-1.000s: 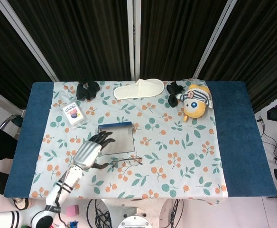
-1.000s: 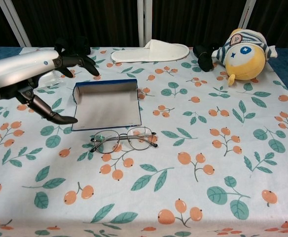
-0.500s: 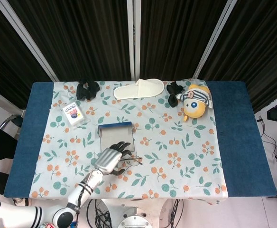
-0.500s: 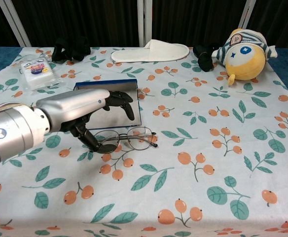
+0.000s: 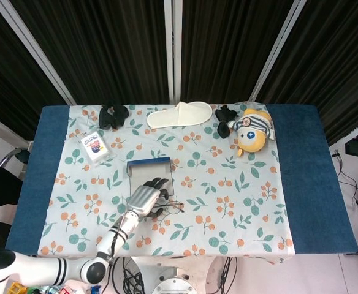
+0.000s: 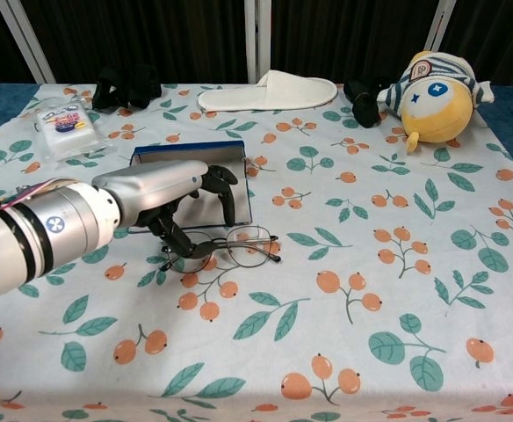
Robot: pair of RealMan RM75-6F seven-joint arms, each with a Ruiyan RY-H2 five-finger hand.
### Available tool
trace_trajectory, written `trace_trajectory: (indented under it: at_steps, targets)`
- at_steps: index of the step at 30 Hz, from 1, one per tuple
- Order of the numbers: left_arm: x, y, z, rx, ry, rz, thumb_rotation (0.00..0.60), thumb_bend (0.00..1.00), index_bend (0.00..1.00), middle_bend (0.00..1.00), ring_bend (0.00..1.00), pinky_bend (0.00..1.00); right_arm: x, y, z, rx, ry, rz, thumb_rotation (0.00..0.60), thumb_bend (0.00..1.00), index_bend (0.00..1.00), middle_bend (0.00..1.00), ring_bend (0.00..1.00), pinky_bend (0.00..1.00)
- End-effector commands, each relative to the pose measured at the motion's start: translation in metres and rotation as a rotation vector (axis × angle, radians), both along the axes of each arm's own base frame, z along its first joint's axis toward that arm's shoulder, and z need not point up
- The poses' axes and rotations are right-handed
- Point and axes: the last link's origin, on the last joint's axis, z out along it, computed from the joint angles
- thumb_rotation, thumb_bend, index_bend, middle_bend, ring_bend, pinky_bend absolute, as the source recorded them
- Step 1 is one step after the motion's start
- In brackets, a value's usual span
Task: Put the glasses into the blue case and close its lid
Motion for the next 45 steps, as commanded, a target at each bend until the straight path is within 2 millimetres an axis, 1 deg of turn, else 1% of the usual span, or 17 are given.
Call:
trace_trajectory:
  at_steps: [1,4,8,14,25,30,35,40,43,45]
  targets:
    - [0.001,0.001,-0.002,0.000,0.001,0.001,0.600,0.35,0.43,0.08,0.05,0.18,0.000,0.000,0.000,0.000,0.001,0.000,0.600,0.25,0.00,0.00,0.00,0.00]
    - [0.000,0.002,-0.004,0.000,0.008,0.006,0.600,0.35,0.45,0.09,0.05,0.18,0.000,0.001,0.000,0.000,0.000,-0.001,0.600,0.24,0.00,0.00,0.00,0.00]
    - [-0.001,0.001,-0.007,-0.008,0.022,0.014,0.600,0.35,0.47,0.09,0.05,0.18,-0.002,0.002,0.001,-0.004,-0.006,-0.003,0.600,0.21,0.00,0.00,0.00,0.00]
    - [0.001,0.003,-0.006,0.008,0.010,0.021,0.600,0.35,0.51,0.10,0.05,0.18,-0.003,0.002,0.000,0.002,-0.006,-0.007,0.600,0.21,0.00,0.00,0.00,0.00]
    - [-0.002,0.002,-0.006,-0.017,0.021,0.038,0.600,0.37,0.52,0.11,0.05,0.18,-0.003,0.003,-0.001,0.004,-0.002,-0.009,0.600,0.21,0.00,0.00,0.00,0.00]
    - [-0.001,0.003,-0.003,-0.008,0.014,0.033,0.600,0.40,0.54,0.12,0.05,0.18,-0.001,0.005,0.000,0.001,-0.001,-0.008,0.600,0.21,0.00,0.00,0.00,0.00]
    - [-0.002,0.003,-0.002,-0.007,0.026,0.024,0.600,0.45,0.58,0.13,0.05,0.18,0.000,0.005,-0.001,0.008,0.005,-0.011,0.600,0.21,0.00,0.00,0.00,0.00]
    - [-0.003,0.002,0.000,-0.005,0.027,0.031,0.600,0.46,0.59,0.13,0.05,0.18,0.002,0.005,0.000,0.001,0.007,-0.005,0.600,0.21,0.00,0.00,0.00,0.00]
    - [-0.001,0.003,0.006,0.014,0.016,0.023,0.600,0.46,0.60,0.14,0.05,0.18,0.003,0.005,0.001,-0.001,0.006,-0.003,0.600,0.21,0.00,0.00,0.00,0.00]
    - [0.001,0.003,0.013,0.041,0.006,0.010,0.600,0.46,0.60,0.14,0.05,0.18,0.004,0.005,0.001,-0.003,0.007,0.001,0.600,0.21,0.00,0.00,0.00,0.00]
